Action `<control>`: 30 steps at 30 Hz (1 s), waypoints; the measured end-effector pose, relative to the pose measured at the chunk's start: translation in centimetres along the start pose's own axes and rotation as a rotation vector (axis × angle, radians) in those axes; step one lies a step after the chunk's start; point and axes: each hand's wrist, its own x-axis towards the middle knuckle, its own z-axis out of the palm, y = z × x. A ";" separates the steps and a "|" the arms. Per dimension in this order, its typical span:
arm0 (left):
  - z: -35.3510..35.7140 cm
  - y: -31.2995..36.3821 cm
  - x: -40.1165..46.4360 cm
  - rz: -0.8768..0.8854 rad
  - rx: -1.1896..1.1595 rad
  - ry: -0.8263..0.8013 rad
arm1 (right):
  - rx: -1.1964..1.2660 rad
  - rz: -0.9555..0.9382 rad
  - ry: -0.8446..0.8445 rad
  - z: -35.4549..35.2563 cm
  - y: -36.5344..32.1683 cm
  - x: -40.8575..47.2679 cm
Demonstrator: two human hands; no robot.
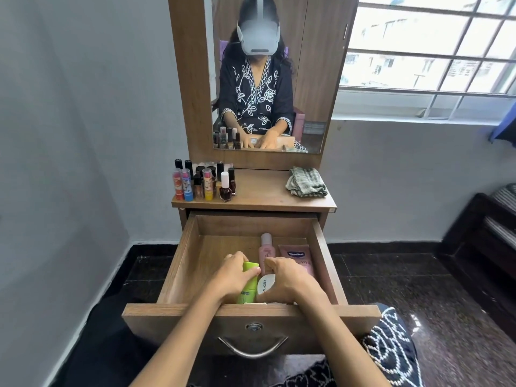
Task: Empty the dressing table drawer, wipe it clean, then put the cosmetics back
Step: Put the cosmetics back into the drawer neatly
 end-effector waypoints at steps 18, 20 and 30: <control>0.5 -0.4 0.3 -0.028 0.013 -0.078 | -0.065 -0.032 -0.055 0.5 0.2 0.6; 0.5 -0.4 0.2 -0.018 0.019 -0.086 | -0.075 -0.025 -0.058 0.6 0.2 0.6; 0.7 -0.4 0.3 0.008 0.023 -0.130 | -0.148 -0.041 -0.086 0.4 0.2 0.6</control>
